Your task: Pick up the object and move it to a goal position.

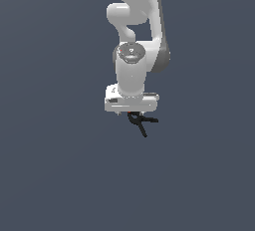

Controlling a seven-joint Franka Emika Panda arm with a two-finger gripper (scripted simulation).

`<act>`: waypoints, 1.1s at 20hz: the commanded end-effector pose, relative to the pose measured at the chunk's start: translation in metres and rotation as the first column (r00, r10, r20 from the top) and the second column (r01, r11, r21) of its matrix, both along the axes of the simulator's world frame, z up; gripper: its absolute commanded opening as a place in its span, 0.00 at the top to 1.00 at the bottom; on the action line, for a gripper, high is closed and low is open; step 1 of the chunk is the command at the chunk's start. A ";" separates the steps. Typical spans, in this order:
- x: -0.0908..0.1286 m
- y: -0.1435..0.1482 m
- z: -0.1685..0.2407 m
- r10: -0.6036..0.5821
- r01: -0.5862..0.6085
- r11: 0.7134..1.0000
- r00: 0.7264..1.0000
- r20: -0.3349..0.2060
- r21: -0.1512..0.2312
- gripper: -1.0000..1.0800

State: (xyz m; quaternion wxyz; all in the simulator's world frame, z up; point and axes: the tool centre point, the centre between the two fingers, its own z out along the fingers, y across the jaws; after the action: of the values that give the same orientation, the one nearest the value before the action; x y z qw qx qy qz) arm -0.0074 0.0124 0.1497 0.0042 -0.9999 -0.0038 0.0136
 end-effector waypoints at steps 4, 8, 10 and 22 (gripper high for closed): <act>0.002 0.002 0.001 -0.002 0.002 1.000 1.000 0.003 0.006 0.04; 0.008 0.007 0.003 -0.011 0.011 1.000 1.000 0.015 0.027 0.04; 0.009 0.009 0.004 -0.016 0.015 0.999 1.000 0.017 0.032 0.04; 0.004 0.012 -0.006 0.078 -0.078 0.997 0.997 0.020 0.023 0.04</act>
State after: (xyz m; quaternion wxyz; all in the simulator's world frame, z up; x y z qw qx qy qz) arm -0.0024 0.0233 0.1460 0.0165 -0.9993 -0.0319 0.0043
